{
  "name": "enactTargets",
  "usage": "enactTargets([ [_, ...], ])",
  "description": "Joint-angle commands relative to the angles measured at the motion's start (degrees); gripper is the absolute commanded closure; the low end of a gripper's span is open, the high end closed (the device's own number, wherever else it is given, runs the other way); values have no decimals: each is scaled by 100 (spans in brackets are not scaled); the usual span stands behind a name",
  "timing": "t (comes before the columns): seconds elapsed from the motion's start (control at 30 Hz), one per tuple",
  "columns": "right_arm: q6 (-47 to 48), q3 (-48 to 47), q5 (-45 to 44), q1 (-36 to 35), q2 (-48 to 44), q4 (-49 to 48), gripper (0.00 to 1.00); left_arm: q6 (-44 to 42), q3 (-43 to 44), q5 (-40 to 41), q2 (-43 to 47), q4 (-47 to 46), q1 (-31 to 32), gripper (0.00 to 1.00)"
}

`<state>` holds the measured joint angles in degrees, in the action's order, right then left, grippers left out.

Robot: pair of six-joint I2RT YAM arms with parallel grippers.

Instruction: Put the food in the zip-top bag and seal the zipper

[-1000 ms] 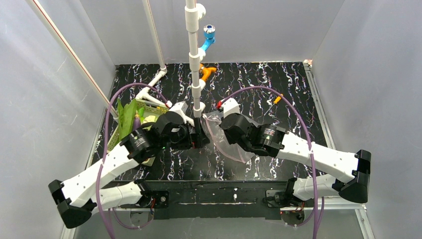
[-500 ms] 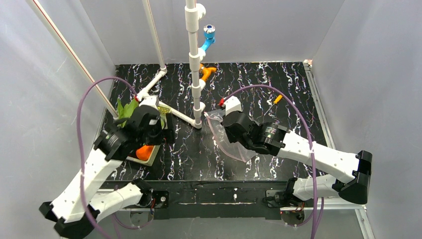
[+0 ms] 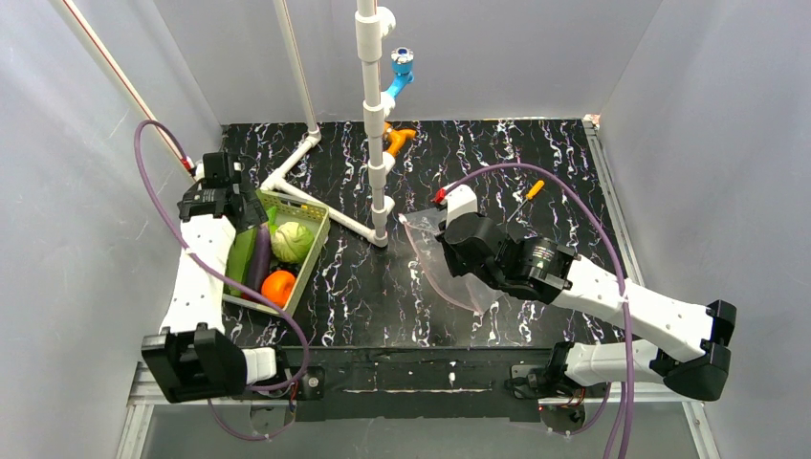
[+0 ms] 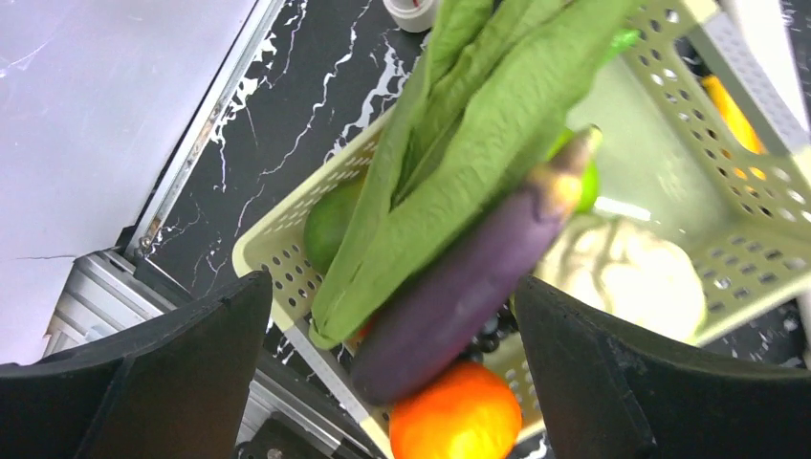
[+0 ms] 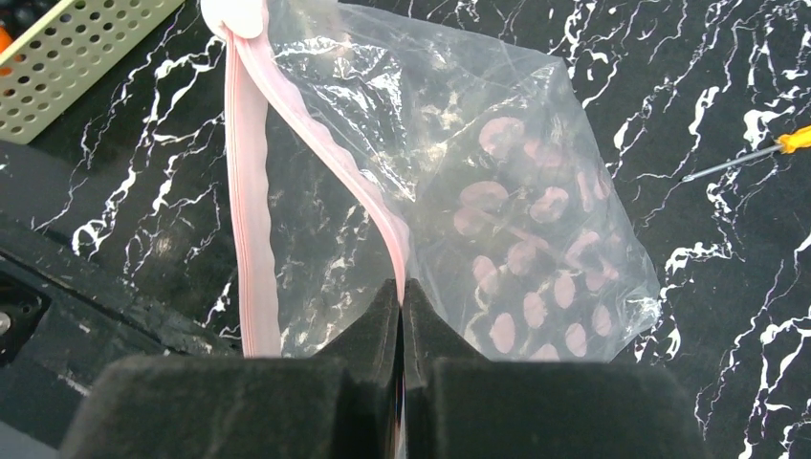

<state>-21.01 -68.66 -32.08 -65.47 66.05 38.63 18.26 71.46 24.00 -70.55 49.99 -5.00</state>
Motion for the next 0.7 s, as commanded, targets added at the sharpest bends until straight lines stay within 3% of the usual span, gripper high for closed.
enactTargets([
  [0.0, -120, -297, 308, 8, -150, 233, 99, -303, -263, 438, -324, -629, -190, 2],
  [0.13, -146, -311, 351, 10, -170, 442, 99, -545, -524, 675, -552, -996, -249, 2],
  [0.23, -117, -397, 367, 12, -146, 569, 99, -1136, -990, 7, -560, -1398, -254, 2],
  [0.4, -124, -551, 302, 14, -127, 845, 99, -1337, -1607, -504, -515, -1985, -256, 2],
  [0.57, -240, -683, 307, 10, -18, 898, 99, -1264, -1621, -593, -992, -2107, -262, 3],
  [0.67, -302, -754, 344, 8, 69, 914, 99, -1217, -1498, -743, -1299, -2027, -271, 9],
])
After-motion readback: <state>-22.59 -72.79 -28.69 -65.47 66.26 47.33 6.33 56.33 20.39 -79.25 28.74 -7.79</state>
